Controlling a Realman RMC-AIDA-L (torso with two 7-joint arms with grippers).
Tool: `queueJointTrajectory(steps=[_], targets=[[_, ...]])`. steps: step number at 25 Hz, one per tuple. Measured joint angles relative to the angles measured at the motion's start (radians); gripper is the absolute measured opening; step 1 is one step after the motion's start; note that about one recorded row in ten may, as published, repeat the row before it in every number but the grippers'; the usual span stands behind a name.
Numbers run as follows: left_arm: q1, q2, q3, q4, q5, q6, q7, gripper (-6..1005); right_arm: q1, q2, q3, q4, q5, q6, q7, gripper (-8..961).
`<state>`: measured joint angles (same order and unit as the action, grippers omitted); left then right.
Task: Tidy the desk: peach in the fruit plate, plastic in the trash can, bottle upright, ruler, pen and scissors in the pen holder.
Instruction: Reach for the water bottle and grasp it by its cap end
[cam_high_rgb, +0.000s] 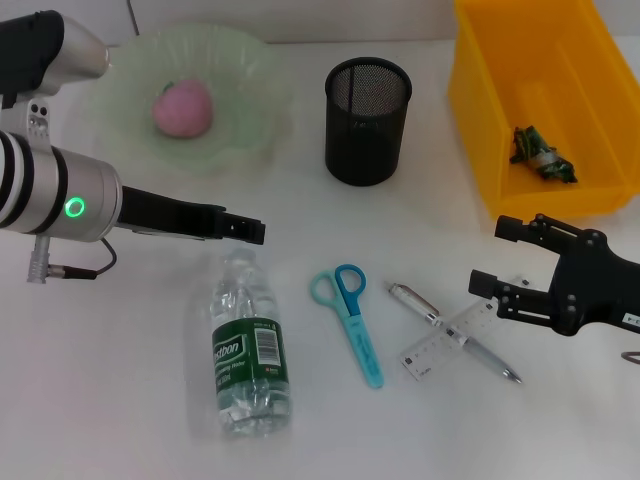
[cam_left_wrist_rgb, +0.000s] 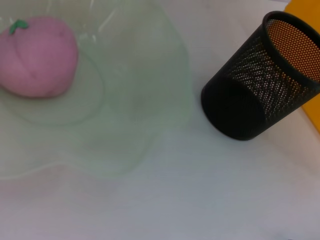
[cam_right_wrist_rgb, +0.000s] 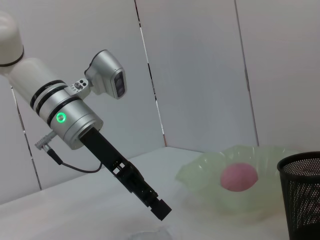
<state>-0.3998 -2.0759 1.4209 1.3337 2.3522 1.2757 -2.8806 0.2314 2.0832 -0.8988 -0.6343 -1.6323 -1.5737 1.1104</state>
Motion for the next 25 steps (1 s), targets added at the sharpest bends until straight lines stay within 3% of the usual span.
queueJointTrajectory(steps=[25], targets=[[-0.046, 0.004, -0.051, -0.127, -0.012, -0.005, 0.001, 756, 0.005, 0.001, 0.000, 0.011, -0.008, 0.000, 0.000, 821]])
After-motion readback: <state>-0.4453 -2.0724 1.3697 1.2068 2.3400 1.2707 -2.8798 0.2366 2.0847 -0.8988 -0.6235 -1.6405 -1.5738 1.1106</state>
